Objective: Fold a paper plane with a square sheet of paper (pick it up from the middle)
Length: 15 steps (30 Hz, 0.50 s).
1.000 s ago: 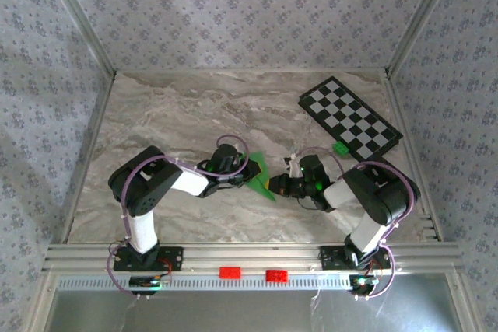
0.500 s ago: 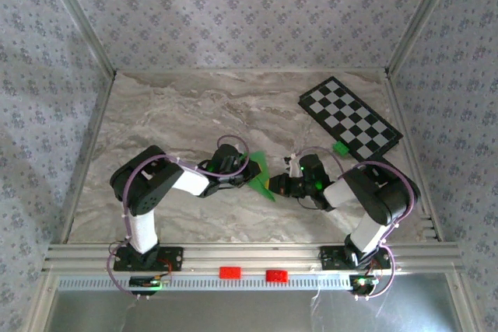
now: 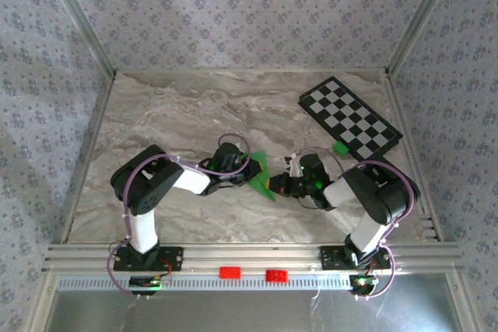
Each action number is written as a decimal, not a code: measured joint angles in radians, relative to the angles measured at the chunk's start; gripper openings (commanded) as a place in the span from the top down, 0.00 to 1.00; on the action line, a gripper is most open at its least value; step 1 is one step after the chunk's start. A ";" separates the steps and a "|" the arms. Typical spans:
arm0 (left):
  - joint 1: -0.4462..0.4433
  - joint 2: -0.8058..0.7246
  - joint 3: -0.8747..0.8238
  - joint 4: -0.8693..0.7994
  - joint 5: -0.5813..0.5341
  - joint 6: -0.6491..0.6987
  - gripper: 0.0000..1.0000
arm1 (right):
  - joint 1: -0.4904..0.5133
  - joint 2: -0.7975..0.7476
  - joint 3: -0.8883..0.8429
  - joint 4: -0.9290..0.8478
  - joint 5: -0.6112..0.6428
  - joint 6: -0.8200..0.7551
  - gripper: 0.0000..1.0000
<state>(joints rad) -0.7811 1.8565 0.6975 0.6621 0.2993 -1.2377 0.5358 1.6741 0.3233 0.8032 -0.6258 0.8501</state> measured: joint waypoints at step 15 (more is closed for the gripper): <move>0.002 0.025 0.050 -0.076 0.018 0.037 0.95 | -0.006 0.009 -0.001 0.015 -0.014 0.018 1.00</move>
<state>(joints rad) -0.7795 1.8816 0.7479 0.5861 0.3176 -1.2011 0.5297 1.6833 0.3222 0.8185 -0.6395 0.8684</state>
